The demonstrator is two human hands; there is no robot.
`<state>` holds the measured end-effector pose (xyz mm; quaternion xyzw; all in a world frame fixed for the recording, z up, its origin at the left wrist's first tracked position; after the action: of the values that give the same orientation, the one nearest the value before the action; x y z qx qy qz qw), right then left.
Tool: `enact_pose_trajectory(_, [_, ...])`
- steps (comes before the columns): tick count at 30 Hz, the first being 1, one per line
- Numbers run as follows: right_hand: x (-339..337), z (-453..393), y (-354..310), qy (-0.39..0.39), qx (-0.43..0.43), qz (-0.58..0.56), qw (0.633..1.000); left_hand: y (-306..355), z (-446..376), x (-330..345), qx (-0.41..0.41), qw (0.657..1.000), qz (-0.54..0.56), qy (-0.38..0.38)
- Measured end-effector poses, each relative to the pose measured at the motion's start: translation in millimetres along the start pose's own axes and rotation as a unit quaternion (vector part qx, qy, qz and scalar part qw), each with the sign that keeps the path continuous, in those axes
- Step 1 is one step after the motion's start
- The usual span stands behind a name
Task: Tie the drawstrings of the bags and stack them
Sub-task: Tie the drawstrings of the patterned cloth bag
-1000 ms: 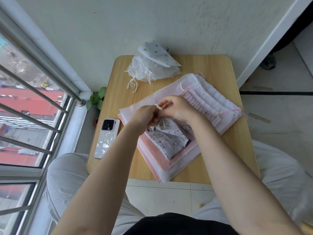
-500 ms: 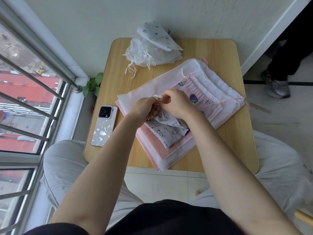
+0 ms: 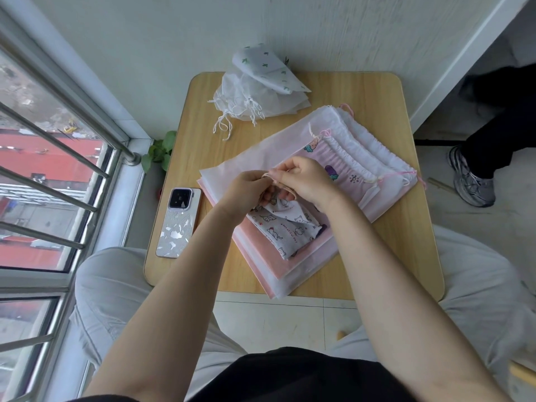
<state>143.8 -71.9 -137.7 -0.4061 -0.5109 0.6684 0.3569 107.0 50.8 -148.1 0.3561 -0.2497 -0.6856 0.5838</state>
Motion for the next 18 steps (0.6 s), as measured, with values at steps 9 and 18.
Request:
enact_pose_trajectory(9, [-7,1,4,0.033,0.012,-0.018,0.999,-10,-3,-3,-0.037,0.998,0.059,-0.009])
enact_pose_trajectory(18, [-4,4,-3,0.013,-0.026,0.086,0.996,-12,-1,-3,-0.07,0.993,0.094,-0.006])
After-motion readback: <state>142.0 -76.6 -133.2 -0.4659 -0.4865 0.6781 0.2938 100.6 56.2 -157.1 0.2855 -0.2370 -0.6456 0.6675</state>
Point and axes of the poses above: each hand's wrist, its own z-axis away from the middle knuckle, its own x-axis out of the palm, y = z × x, the point moved 9 cm from there along -z, towards the middle knuckle, and after that the axes turned 13 degrees about -x, right-handed, at the moved point
